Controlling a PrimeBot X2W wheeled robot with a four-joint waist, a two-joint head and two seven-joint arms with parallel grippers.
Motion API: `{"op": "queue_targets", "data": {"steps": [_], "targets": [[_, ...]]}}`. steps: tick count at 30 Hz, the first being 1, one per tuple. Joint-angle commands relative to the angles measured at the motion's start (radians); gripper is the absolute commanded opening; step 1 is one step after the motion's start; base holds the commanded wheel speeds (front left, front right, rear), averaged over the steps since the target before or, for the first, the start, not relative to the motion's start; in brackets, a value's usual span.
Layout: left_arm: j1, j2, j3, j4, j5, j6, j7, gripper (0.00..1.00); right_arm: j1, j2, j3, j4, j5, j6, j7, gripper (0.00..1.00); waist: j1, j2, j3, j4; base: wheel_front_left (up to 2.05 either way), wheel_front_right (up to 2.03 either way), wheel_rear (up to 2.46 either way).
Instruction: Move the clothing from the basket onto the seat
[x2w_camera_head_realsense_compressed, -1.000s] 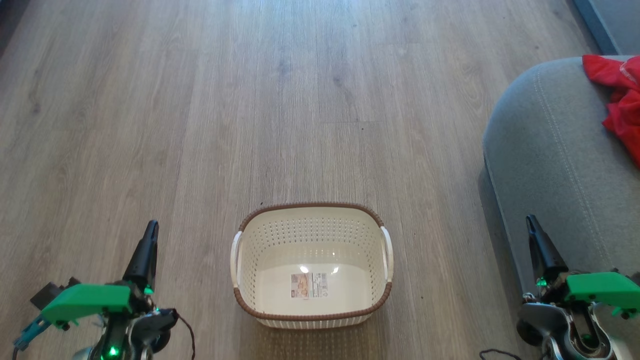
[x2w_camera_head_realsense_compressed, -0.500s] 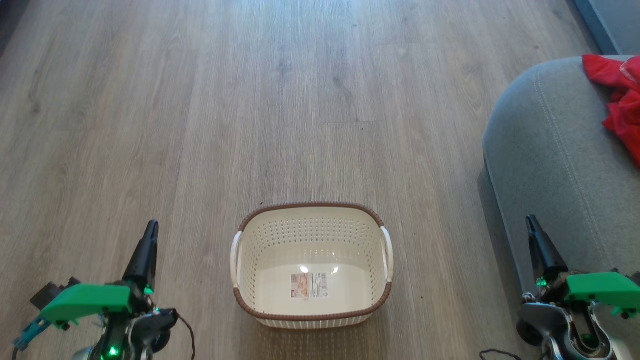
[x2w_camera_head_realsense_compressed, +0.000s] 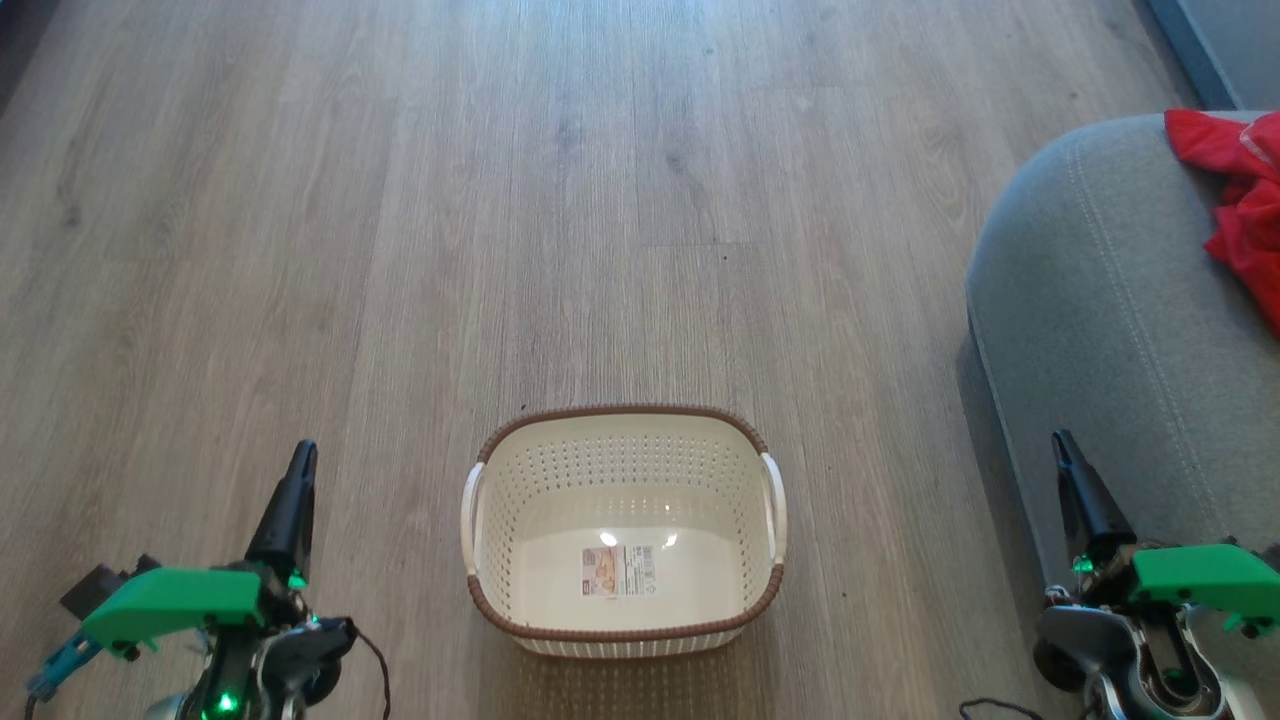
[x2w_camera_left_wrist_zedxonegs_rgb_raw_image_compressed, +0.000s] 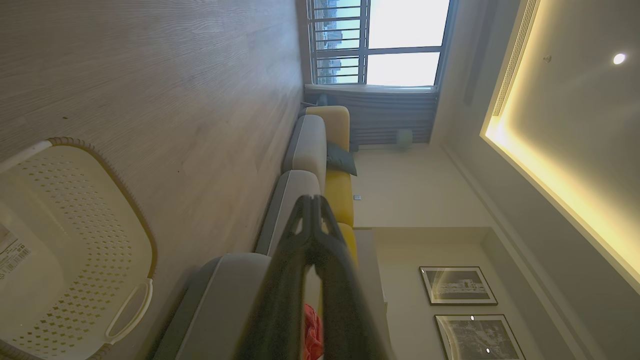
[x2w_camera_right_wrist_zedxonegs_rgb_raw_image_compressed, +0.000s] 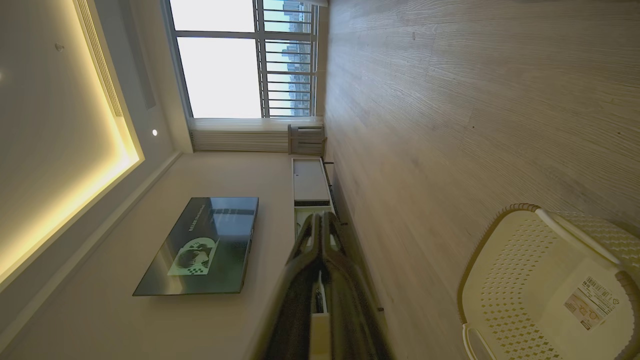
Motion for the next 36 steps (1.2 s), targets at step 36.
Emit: {"op": "queue_targets", "data": {"steps": [36], "targets": [[-0.027,0.009,0.034,-0.035,-0.007,-0.009,0.003,0.00,-0.052,-0.004,0.018,-0.039,0.006,0.000,0.006,0.00,0.0000,0.0000,0.000,0.000,0.00,0.00,0.00]]}}
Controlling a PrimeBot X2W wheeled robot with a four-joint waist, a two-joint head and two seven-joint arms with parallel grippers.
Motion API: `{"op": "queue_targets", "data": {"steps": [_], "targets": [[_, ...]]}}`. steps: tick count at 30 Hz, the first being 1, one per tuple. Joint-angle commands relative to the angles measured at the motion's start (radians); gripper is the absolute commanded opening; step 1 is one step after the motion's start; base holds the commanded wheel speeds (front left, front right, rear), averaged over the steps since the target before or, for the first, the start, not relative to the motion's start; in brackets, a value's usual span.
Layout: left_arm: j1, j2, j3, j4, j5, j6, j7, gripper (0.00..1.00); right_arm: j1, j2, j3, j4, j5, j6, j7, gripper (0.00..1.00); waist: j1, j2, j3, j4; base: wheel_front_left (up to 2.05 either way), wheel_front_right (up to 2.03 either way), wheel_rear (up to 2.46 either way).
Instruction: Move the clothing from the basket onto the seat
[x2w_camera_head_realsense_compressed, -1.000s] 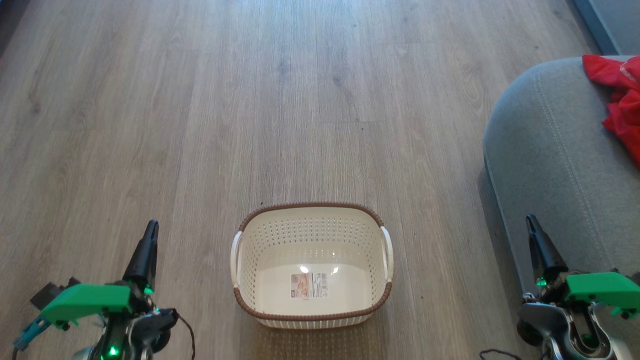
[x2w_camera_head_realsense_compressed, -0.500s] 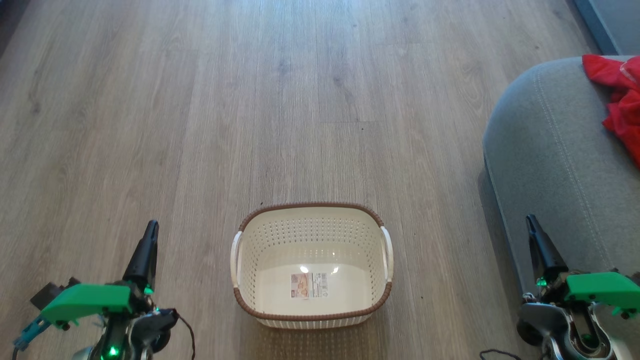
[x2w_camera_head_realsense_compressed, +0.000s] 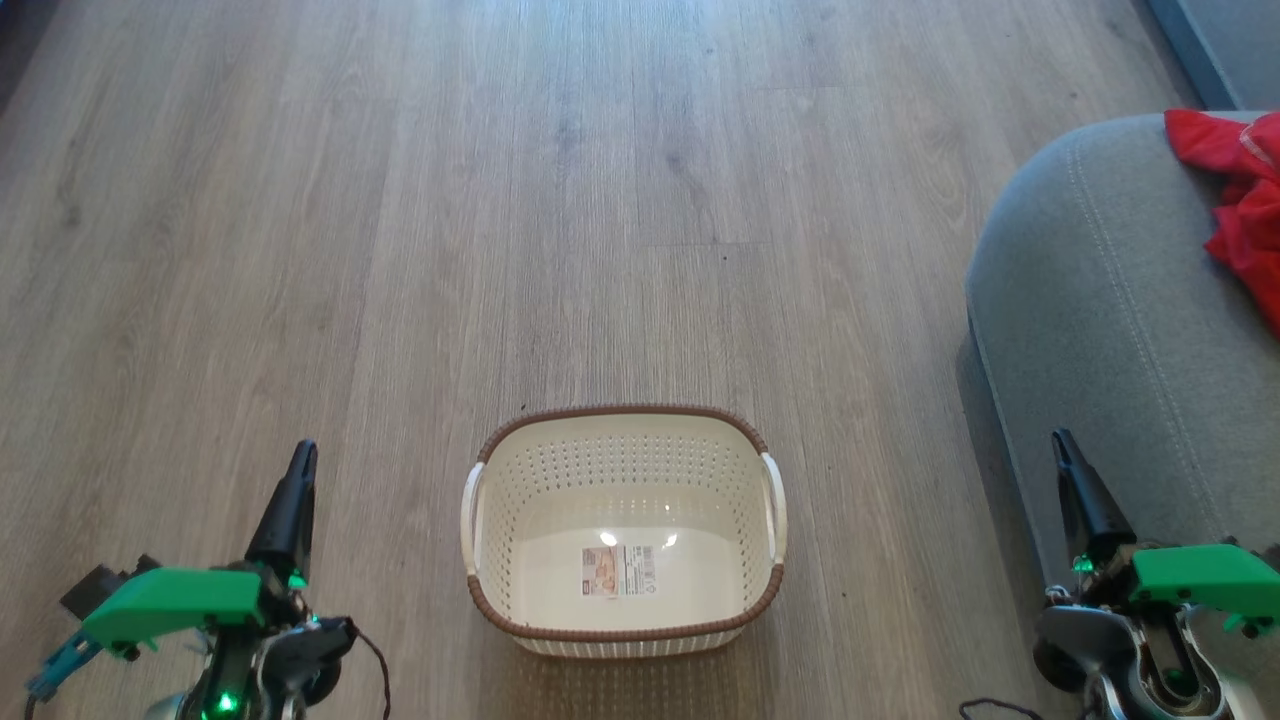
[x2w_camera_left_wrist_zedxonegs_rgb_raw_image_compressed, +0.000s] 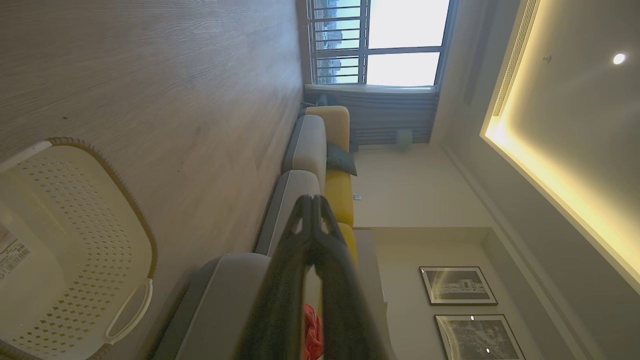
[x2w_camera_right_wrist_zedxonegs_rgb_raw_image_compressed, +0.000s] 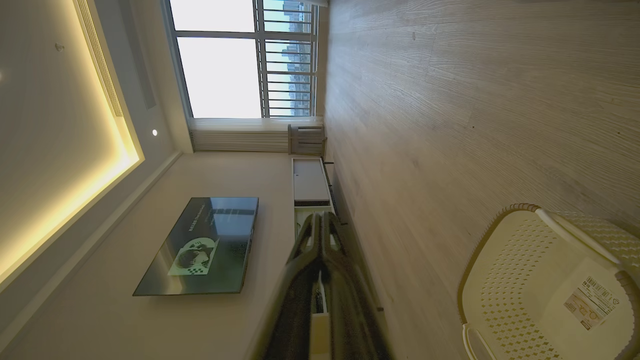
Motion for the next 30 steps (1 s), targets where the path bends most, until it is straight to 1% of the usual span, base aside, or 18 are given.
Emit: {"op": "queue_targets", "data": {"steps": [1,30], "targets": [[-0.027,0.009,0.034,-0.034,-0.007,-0.009,0.003,0.00,-0.052,-0.004,0.018,-0.039,0.006,0.000,0.006,0.00,0.0000,0.0000,0.000,0.000,0.00,0.00,0.00],[-0.027,0.009,0.034,-0.035,-0.007,-0.009,0.003,0.00,-0.052,-0.004,0.018,-0.039,0.006,0.000,0.006,0.00,0.0000,0.0000,0.000,0.000,0.00,0.00,0.00]]}}
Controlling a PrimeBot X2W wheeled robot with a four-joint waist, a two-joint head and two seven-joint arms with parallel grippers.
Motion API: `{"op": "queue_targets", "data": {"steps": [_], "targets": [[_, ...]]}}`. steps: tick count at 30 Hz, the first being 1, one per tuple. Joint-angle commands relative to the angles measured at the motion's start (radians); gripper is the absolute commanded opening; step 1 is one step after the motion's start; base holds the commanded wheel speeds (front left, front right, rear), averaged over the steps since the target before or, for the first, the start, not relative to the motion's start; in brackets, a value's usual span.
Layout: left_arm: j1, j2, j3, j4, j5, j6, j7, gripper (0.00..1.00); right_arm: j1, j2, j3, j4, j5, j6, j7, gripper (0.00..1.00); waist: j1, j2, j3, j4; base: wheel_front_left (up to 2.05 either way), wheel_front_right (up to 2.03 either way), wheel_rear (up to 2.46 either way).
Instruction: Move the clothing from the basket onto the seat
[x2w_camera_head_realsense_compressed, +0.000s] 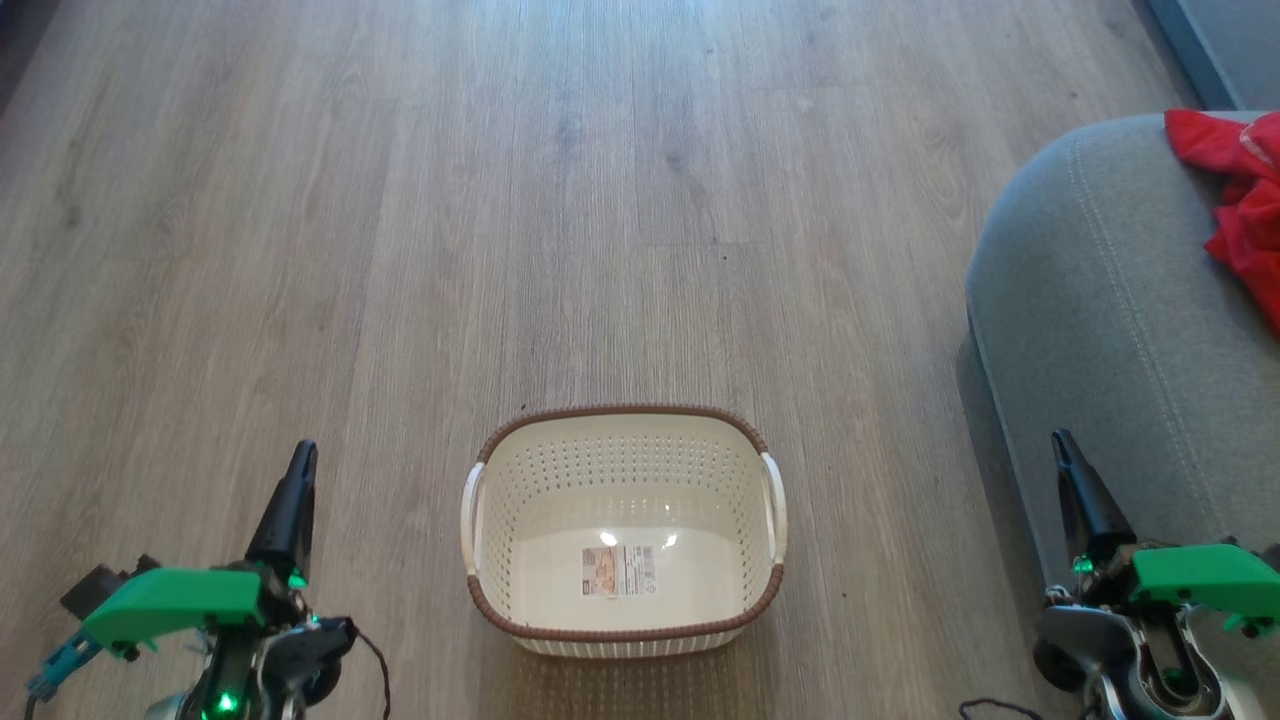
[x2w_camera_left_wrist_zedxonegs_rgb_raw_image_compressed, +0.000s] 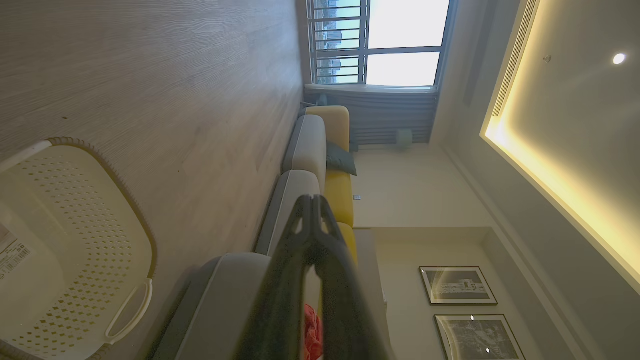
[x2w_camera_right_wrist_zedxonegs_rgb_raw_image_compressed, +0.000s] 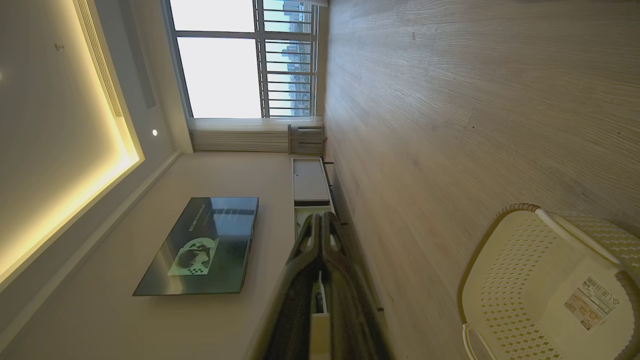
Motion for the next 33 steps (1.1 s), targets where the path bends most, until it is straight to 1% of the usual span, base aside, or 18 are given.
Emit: {"op": "queue_targets", "data": {"steps": [1,33], "targets": [[-0.027,0.009,0.034,-0.035,-0.007,-0.009,0.003,0.00,-0.052,-0.004,0.018,-0.039,0.006,0.000,0.006,0.00,0.0000,0.0000,0.000,0.000,0.00,0.00,0.00],[-0.027,0.009,0.034,-0.035,-0.007,-0.009,0.003,0.00,-0.052,-0.004,0.018,-0.039,0.006,0.000,0.006,0.00,0.0000,0.0000,0.000,0.000,0.00,0.00,0.00]]}}
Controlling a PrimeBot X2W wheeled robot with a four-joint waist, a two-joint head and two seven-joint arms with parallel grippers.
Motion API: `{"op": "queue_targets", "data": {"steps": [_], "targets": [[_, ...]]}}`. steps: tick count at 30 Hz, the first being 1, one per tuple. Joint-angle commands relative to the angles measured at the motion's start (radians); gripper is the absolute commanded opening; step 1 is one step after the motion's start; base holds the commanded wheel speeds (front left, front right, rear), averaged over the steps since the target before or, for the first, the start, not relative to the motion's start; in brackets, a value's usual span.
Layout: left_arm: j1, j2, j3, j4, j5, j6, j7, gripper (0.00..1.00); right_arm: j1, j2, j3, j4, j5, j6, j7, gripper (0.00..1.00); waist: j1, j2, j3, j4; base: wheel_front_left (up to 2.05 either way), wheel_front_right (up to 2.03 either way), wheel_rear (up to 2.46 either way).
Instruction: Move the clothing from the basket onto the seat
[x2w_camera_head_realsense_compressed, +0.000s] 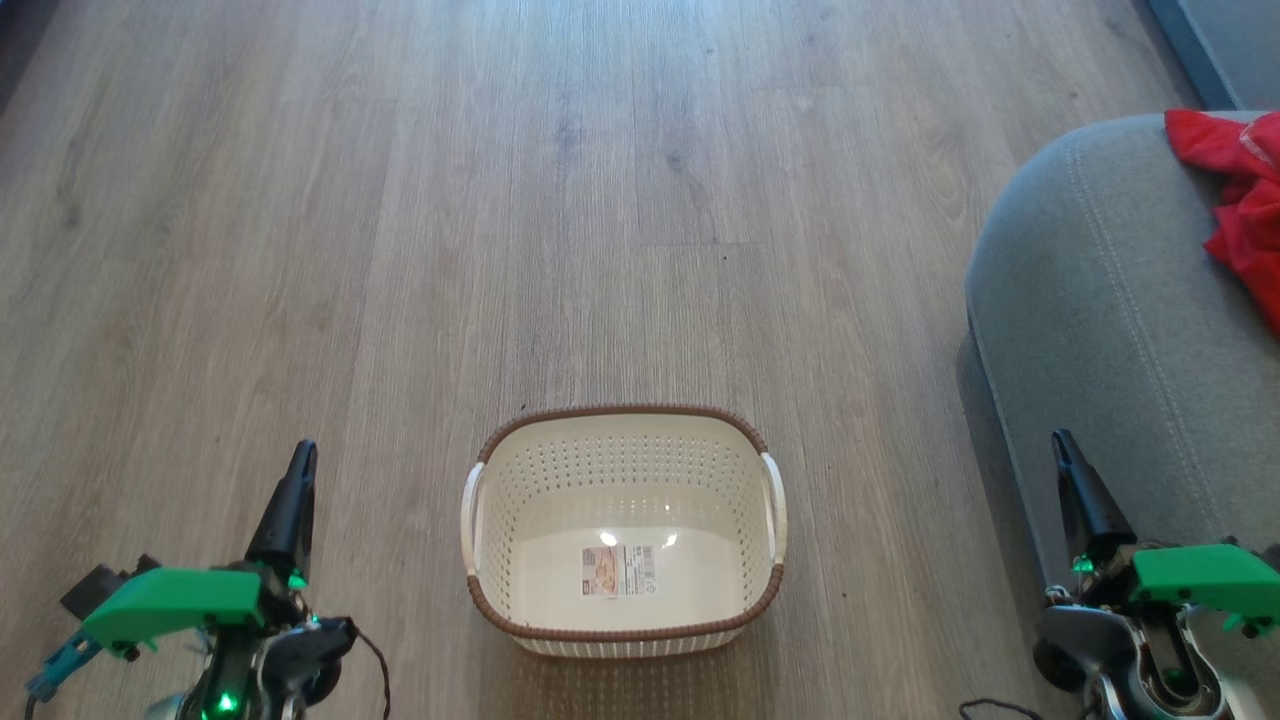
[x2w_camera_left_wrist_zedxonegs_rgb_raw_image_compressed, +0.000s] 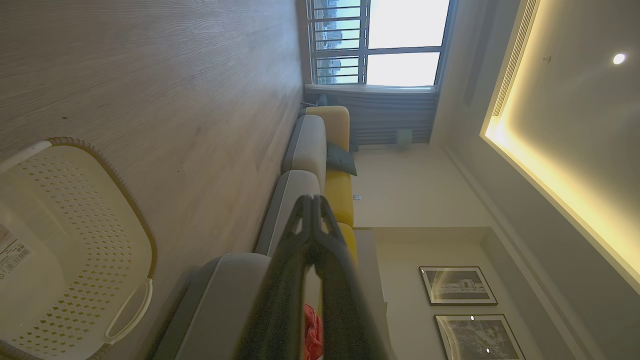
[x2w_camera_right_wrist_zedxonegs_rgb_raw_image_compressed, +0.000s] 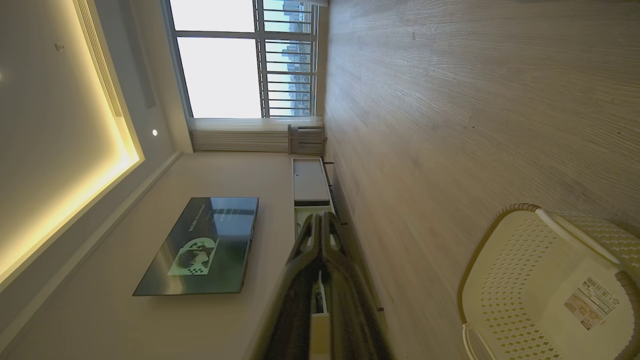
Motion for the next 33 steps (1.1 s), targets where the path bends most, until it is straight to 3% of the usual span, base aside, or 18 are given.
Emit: {"op": "queue_targets", "data": {"steps": [1,33], "targets": [[-0.027,0.009,0.034,-0.034,-0.007,-0.009,0.003,0.00,-0.052,-0.004,0.018,-0.039,0.006,0.000,0.006,0.00,0.0000,0.0000,0.000,0.000,0.00,0.00,0.00],[-0.027,0.009,0.034,-0.034,-0.007,-0.009,0.003,0.00,-0.052,-0.004,0.018,-0.039,0.006,0.000,0.006,0.00,0.0000,0.0000,0.000,0.000,0.00,0.00,0.00]]}}
